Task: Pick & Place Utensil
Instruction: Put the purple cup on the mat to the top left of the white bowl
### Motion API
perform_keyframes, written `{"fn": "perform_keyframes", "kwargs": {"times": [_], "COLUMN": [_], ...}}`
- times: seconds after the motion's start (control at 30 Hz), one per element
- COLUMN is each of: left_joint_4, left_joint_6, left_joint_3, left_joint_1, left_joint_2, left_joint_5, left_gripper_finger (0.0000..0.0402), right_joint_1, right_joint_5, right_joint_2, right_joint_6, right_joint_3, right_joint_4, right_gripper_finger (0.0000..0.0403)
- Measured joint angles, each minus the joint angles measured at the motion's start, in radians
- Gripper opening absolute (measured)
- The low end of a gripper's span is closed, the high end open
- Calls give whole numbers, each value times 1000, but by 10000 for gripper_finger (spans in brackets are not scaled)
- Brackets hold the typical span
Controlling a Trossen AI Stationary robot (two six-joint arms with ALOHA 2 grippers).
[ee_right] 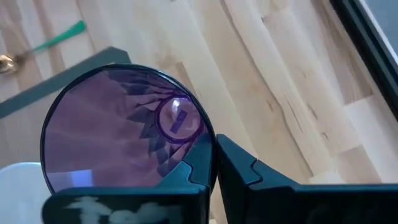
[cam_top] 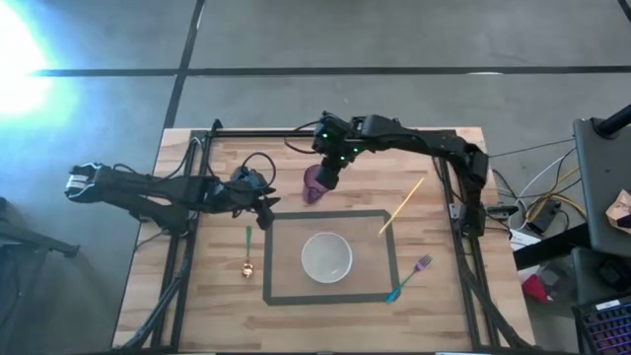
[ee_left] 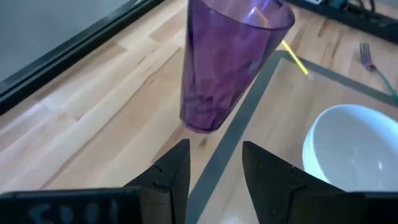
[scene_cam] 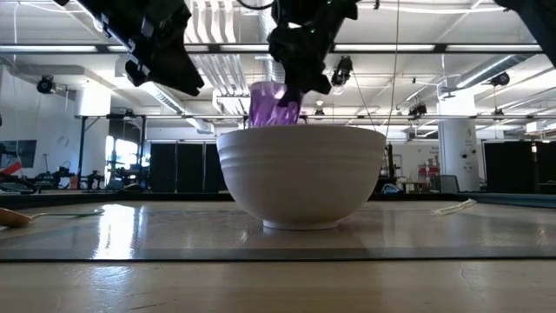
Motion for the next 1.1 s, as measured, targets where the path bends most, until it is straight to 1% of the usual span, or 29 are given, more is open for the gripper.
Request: {"fn": "perform_keyframes", "kwargs": {"times": [0.23,0.43,0.57,1.1], "left_joint_4": [-72,-90,-92,-92], "left_joint_6": [-29,-33,-33,-33], "left_joint_3": [0,0,0,-1], "left_joint_1": [0,-1,-1,-1], "left_joint_2": [-10,-10,-10,-10], "left_joint_5": [1,1,1,1], "left_gripper_finger": [138,138,138,138], "right_joint_1": [3,8,7,8], "right_joint_5": [4,4,6,6], "right_joint_2": [145,216,225,224], "right_joint_6": [-27,-44,-45,-62], "right_joint_3": [161,253,269,252], "right_joint_4": [-137,-187,-194,-216], "right_gripper_finger": [13,13,13,13]}}
